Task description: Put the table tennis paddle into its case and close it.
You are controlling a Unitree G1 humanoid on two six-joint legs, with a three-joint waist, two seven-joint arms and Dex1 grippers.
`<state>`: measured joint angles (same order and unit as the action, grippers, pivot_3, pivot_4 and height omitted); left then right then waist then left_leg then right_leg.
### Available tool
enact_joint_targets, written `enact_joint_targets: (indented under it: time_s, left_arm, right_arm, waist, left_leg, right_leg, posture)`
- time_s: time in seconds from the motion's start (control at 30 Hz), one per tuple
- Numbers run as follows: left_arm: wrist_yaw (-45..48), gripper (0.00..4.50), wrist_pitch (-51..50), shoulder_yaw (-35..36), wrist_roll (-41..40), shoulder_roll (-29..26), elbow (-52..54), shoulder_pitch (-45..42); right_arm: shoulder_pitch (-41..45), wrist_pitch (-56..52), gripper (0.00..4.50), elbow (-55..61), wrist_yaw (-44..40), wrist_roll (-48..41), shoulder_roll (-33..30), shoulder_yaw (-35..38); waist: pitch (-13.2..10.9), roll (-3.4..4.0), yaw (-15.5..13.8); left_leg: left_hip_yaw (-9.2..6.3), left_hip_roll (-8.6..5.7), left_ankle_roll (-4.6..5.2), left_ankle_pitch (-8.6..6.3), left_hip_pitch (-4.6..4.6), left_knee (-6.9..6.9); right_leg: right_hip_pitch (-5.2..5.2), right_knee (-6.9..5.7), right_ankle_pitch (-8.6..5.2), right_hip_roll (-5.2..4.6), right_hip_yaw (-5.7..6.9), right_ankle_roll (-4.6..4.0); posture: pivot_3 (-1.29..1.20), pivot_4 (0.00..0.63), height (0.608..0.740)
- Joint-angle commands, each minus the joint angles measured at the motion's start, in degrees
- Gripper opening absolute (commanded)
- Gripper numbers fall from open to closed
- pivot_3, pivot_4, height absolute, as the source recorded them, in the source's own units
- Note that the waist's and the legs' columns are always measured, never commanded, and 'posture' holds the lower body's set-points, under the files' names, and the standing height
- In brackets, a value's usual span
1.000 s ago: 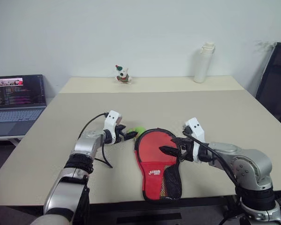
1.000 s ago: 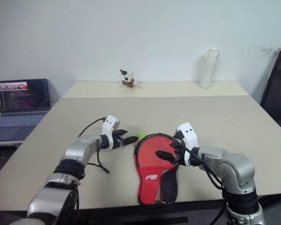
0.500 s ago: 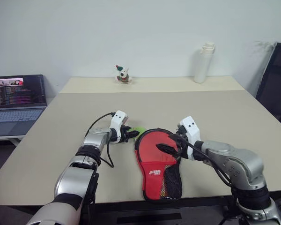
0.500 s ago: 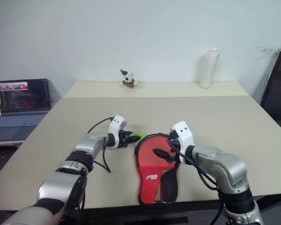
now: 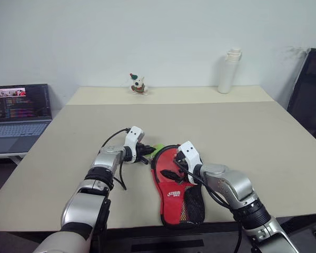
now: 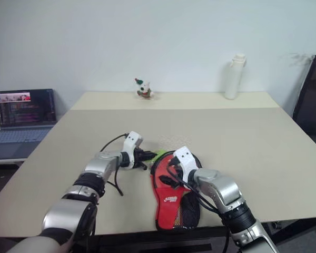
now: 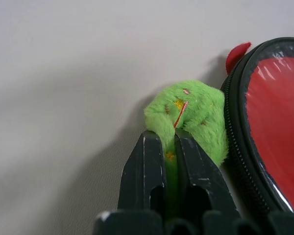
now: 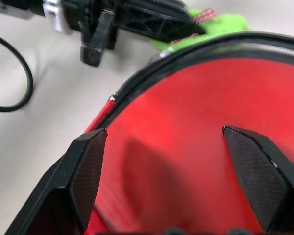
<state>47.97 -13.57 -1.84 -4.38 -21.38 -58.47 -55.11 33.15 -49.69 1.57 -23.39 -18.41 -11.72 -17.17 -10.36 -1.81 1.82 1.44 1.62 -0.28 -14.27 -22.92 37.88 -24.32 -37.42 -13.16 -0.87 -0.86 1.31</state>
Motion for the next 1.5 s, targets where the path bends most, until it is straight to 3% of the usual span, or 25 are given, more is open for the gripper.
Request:
enact_joint_targets:
  time_s: [0.03,0.3,0.63,1.07,1.5]
  left_arm:
    - [-5.29,0.02,2.35,-0.23,3.04,-1.55,-3.31,-1.72]
    - [-15.36,0.02,8.46,-0.1,6.76,-0.64,-12.65,-10.5]
    - [-21.81,0.02,13.39,-1.33,12.22,5.94,-17.72,-18.78]
    - [-30.5,0.02,24.37,-13.05,28.18,17.13,-19.92,-24.03]
    - [-33.63,0.02,33.35,-21.98,37.97,26.65,-20.28,-25.17]
  right_arm:
    - [-1.95,0.76,4.14,-2.55,0.17,2.38,-0.07,-0.59]
    - [-5.11,0.86,4.14,-3.06,0.2,3.86,1.8,-0.65]
    - [-7.4,-0.17,4.14,-4.24,0.19,4.6,4.53,-0.44]
    - [-20.09,-6.47,4.14,7.28,1.59,4.07,3.31,-3.56]
    - [-24.44,-9.44,4.14,12.19,3.74,3.35,3.49,-3.99]
  waist:
    - [0.07,-0.1,0.01]
    - [0.35,-0.55,0.06]
    - [0.42,-0.67,0.09]
    - [0.62,-0.73,-0.18]
    - [0.73,-0.66,-0.4]
  left_leg:
    - [0.0,0.0,0.0,0.0,0.04,0.0]
    - [0.01,0.01,-0.01,0.01,0.35,0.1]
    - [0.06,0.0,-0.02,0.01,0.32,0.07]
    - [0.07,-0.06,-0.04,-0.01,0.27,0.05]
    - [0.03,-0.1,-0.08,-0.08,0.04,-0.03]
  right_leg:
    - [0.01,-0.05,0.0,0.01,-0.01,0.0]
    - [0.16,-0.41,-0.01,0.04,0.02,0.01]
    - [0.15,-0.36,-0.01,0.04,0.0,0.0]
    - [0.21,-0.24,-0.03,-0.03,0.06,0.03]
    - [0.26,0.3,0.0,-0.11,0.15,0.13]
  posture:
    - [0.0,0.15,0.74]
    - [0.0,0.15,0.74]
    - [0.0,0.15,0.74]
    - [0.0,0.15,0.74]
    - [0.0,0.15,0.74]
